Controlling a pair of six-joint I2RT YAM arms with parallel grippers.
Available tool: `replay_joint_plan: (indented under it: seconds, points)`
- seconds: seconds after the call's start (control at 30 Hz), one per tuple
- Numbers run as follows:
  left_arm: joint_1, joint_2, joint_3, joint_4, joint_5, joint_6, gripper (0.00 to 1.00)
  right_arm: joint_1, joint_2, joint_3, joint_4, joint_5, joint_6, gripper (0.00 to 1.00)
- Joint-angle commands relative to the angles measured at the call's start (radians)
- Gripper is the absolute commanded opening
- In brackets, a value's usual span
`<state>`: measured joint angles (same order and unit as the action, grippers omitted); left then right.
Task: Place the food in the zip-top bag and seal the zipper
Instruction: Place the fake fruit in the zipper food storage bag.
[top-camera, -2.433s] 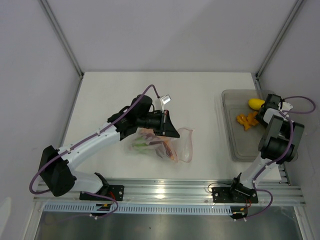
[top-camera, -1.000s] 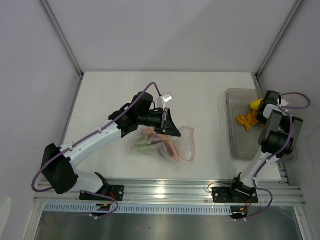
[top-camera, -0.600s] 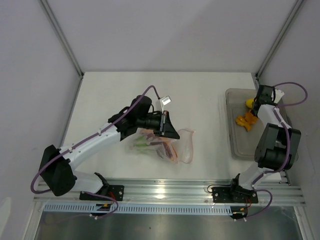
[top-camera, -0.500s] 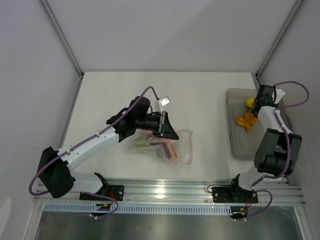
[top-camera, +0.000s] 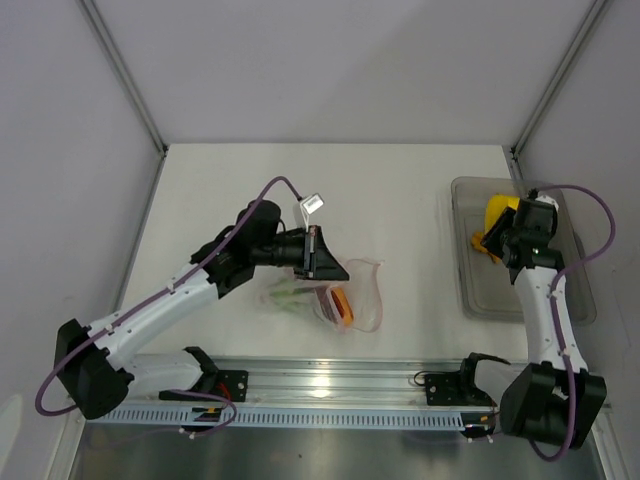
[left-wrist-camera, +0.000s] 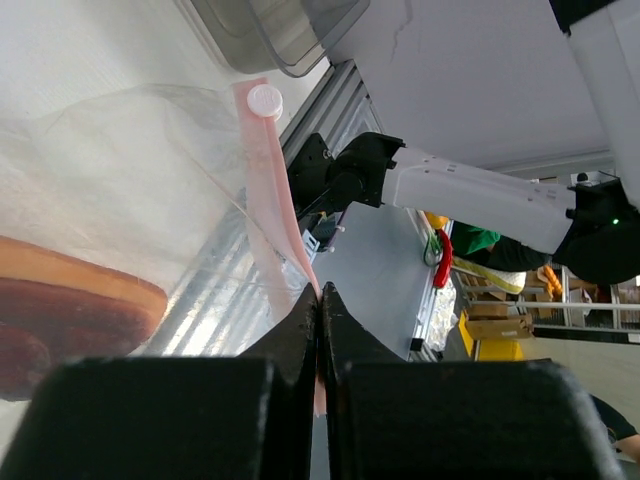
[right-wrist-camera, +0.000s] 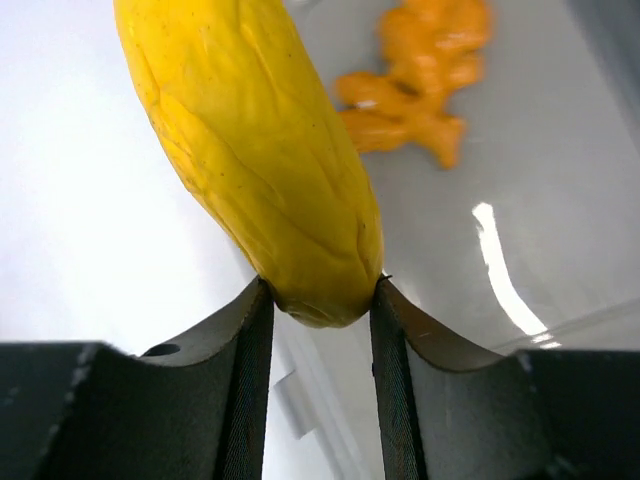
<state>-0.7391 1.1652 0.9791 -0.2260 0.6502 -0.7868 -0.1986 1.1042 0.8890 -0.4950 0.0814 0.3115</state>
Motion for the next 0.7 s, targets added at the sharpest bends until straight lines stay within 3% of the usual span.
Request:
replay_joint_plan:
  seconds: [0.0, 0.27, 0.47, 0.57, 0.67]
  points:
    - [0.007, -0.058, -0.003, 0.027, -0.027, -0.015, 0.01, 0.027, -0.072, -0.009, -0.030, -0.260, 0.015, 0.00]
    - [0.007, -0.176, -0.043, -0.055, -0.087, 0.003, 0.01, 0.146, -0.115, 0.053, -0.103, -0.596, -0.086, 0.00]
    - [0.006, -0.217, -0.034, -0.122, -0.144, 0.040, 0.01, 0.297, -0.176, 0.076, -0.103, -0.752, -0.098, 0.00]
    - [0.009, -0.219, -0.002, -0.150, -0.170, 0.069, 0.00, 0.416, -0.199, 0.087, -0.111, -0.825, -0.107, 0.00]
    - [0.015, -0.205, 0.039, -0.188, -0.169, 0.096, 0.01, 0.589, -0.244, 0.094, -0.146, -0.760, -0.146, 0.00]
